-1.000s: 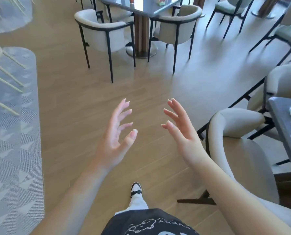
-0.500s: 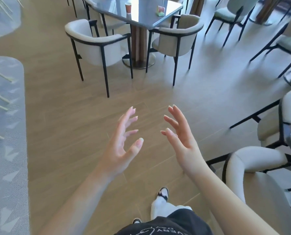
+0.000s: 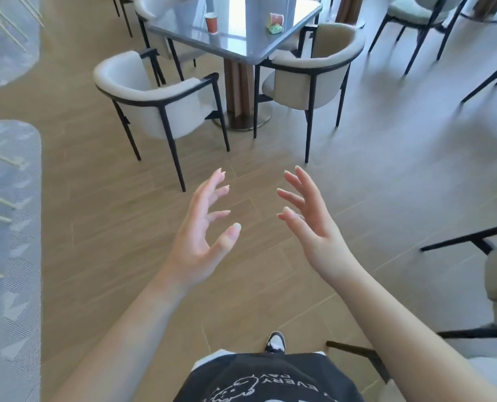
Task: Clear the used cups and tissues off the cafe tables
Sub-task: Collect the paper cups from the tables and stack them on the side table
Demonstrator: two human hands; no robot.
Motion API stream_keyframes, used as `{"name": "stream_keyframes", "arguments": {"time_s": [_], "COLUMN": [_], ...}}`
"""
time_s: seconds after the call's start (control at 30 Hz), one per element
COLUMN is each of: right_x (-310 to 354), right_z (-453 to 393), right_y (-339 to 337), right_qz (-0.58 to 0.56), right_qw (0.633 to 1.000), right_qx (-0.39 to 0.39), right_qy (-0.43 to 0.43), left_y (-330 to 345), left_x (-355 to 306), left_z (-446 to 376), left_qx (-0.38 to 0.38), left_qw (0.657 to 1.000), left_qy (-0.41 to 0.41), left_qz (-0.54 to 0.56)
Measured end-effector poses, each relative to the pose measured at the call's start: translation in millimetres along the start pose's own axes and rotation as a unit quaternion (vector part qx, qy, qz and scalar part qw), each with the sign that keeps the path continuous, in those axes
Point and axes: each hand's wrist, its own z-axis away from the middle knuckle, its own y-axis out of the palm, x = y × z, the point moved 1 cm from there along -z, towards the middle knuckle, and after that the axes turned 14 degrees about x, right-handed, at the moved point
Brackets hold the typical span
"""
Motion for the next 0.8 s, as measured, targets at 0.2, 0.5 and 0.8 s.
{"name": "stream_keyframes", "arguments": {"time_s": [0.2, 0.5, 0.8], "right_x": [-15.9, -59.7, -66.8], "right_z": [-81.6, -239.3, -425.4], "right_y": [-42.8, -82.5, -117.7], "right_qz": [-0.018, -0.001, 0.008], "right_qw": [1.0, 0.999, 0.999], "right_qx": [-0.01, -0.002, -0.032], "right_qy": [0.002, 0.032, 0.029], "left_y": [-22.1, -92.1, -194.3], "left_x": [23.0, 99.7, 142.8], "left_z": [-89.0, -226.2, -397.2], "left_qx": [-0.009, 0.0, 0.034], "left_qw": [1.0, 1.0, 0.999], "left_qy": [-0.004, -0.023, -0.016], "left_qz": [-0.008, 0.003, -0.002]}}
